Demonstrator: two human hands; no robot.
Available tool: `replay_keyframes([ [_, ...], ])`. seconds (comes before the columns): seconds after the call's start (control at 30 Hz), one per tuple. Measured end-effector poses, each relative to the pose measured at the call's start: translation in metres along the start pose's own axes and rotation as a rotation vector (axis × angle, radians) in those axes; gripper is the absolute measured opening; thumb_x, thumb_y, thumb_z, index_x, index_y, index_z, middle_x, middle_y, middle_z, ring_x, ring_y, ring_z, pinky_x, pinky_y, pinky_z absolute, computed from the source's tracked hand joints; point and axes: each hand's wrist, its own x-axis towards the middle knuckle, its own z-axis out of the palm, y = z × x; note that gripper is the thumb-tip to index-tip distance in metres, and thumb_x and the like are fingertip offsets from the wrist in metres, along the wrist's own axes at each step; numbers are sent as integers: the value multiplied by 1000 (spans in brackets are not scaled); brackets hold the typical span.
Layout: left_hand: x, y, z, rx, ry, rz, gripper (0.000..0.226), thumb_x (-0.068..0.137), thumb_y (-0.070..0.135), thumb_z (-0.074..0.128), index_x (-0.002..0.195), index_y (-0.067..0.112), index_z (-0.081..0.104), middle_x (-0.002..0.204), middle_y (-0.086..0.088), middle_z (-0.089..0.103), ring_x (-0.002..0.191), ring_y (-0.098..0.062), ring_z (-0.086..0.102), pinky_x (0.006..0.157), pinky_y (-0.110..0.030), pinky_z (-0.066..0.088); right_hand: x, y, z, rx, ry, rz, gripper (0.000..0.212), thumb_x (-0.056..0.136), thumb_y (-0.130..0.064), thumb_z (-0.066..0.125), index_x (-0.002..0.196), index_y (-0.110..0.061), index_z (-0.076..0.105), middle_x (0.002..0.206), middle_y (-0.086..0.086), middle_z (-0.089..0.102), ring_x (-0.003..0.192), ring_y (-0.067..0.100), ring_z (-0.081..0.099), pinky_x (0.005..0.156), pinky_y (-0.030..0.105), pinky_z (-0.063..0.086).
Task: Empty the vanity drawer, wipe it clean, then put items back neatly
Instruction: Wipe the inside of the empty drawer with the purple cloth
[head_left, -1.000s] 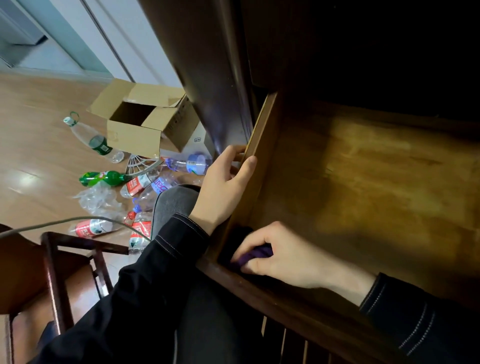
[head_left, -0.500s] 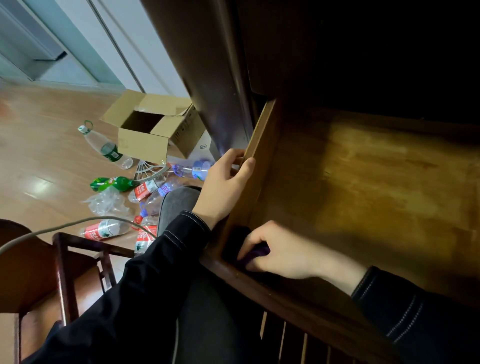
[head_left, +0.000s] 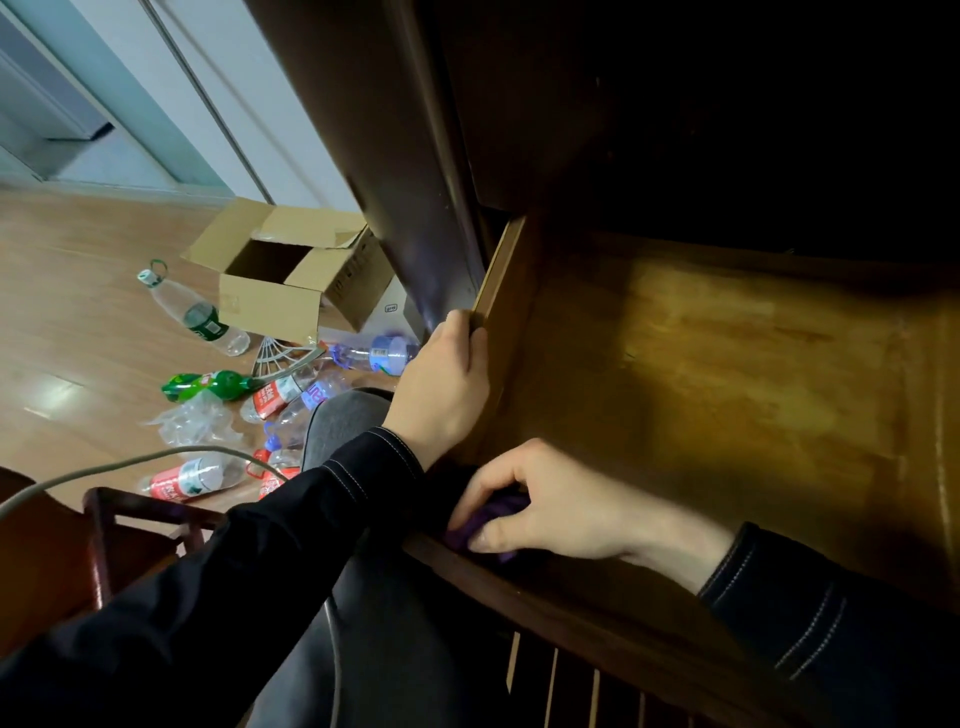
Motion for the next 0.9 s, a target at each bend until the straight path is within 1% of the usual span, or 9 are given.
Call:
replay_keyframes([
  [0.07, 0, 3, 1, 6, 20, -5, 24, 107, 30, 35, 100, 9, 45, 92, -8, 55, 83, -28, 54, 75, -40, 41, 6, -1, 5, -54, 45, 14, 18, 85, 2, 75, 102, -4, 77, 89, -2, 73, 79, 0, 64, 74, 15, 50],
  [0.2, -3, 4, 2, 9, 23, -20, 25, 108, 30, 34, 102, 9, 46, 95, -10, 57, 87, -30, 54, 76, -41, 41, 11, -2, 3, -297, 7, 104, 21, 88, -5, 74, 109, -10, 77, 111, 8, 74, 104, 22, 65, 95, 33, 51],
  [0.33, -2, 4, 2, 32, 42, -5, 26, 108, 30, 34, 105, 9, 49, 96, -8, 59, 87, -28, 55, 76, -39, 42, -5, -6, -10, -144, -51, -39, 18, 85, 1, 74, 100, -9, 78, 97, 9, 76, 80, 14, 69, 79, 26, 56],
  [0.4, -2, 3, 3, 40, 44, -12, 26, 108, 30, 33, 105, 10, 49, 95, -8, 59, 85, -27, 56, 74, -37, 41, -6, -5, -8, -82, -36, -45, 17, 85, 4, 73, 100, -5, 77, 99, 12, 75, 84, 12, 67, 81, 24, 55],
  [0.53, -3, 4, 4, 31, 45, -19, 22, 108, 30, 33, 101, 14, 47, 92, -5, 57, 82, -22, 54, 72, -31, 34, 2, 3, -3, -346, -52, 60, 18, 90, -4, 70, 106, -10, 76, 113, 0, 70, 104, 12, 60, 93, 24, 45],
  [0.6, -3, 3, 4, 29, 44, -17, 21, 108, 31, 33, 100, 15, 46, 91, -3, 56, 80, -20, 53, 71, -30, 33, -1, -2, -11, -385, -87, 25, 18, 90, -5, 71, 105, -12, 77, 109, -3, 71, 100, 8, 62, 90, 22, 47],
  [0.73, -1, 0, 5, 21, 39, -12, 23, 108, 32, 33, 101, 14, 46, 93, -5, 57, 83, -25, 54, 73, -35, 37, -10, -10, -19, -160, -114, -80, 15, 86, -2, 74, 100, -9, 77, 92, -7, 73, 80, -4, 64, 74, 10, 48],
  [0.8, 0, -1, 5, 24, 45, -9, 22, 107, 32, 34, 100, 15, 46, 93, -6, 57, 84, -26, 54, 73, -35, 36, -7, -5, -11, -202, -71, -23, 16, 87, 1, 72, 101, -6, 76, 96, -2, 72, 86, 1, 66, 79, 18, 52],
  [0.9, 0, 0, 5, 19, 51, -7, 22, 107, 31, 35, 101, 14, 47, 94, -6, 57, 85, -27, 54, 73, -36, 36, 1, 2, -4, -453, -82, 112, 19, 90, -5, 71, 106, -12, 76, 113, 2, 69, 102, 19, 62, 91, 36, 51],
])
